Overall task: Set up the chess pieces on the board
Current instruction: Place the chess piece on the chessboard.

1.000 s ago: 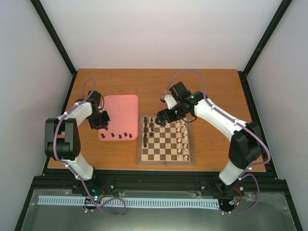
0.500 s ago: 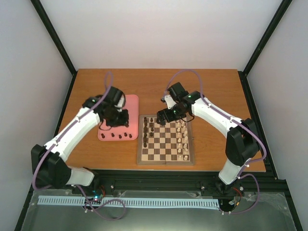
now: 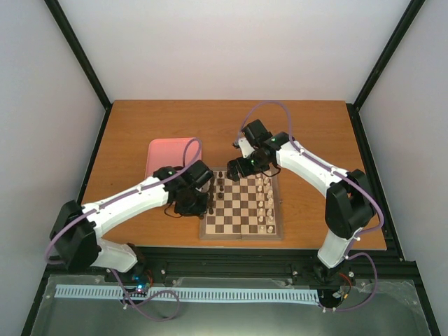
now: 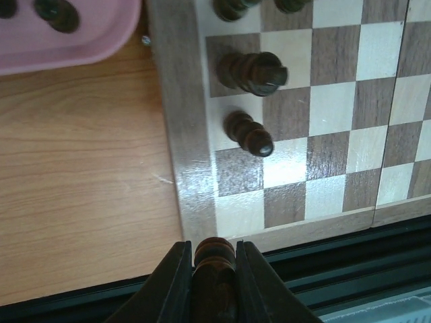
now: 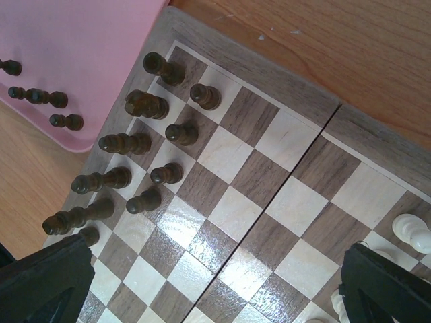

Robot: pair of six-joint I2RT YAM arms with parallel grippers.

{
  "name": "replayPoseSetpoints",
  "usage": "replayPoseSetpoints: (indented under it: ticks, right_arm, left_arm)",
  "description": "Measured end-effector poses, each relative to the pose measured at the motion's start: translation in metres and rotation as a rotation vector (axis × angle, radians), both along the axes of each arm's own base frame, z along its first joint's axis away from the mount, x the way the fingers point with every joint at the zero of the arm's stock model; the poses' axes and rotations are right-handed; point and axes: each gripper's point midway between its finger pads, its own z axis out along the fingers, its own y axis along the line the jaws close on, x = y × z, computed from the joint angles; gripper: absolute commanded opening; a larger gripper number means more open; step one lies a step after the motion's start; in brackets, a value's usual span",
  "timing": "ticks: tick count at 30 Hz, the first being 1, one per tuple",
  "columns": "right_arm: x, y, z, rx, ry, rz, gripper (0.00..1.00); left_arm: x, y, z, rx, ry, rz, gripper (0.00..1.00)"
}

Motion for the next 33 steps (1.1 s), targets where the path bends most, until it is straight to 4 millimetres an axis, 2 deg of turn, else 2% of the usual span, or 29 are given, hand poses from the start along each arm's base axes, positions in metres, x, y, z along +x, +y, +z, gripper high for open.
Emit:
replayPoseSetpoints:
  ticks: [7,33]
  right_arm:
    - [0.002,0.001,0.001,0.002,-0.007,-0.001,1.0]
    - [0.002,0.001,-0.001,0.007,-0.013,-0.001,1.0]
  left_arm:
    - [-0.007,-0.021,-0.024,0.05,0.018,-0.032,0.01]
    - [0.006,-0.024,-0.046,0.06,-0.032,0.002,0.01]
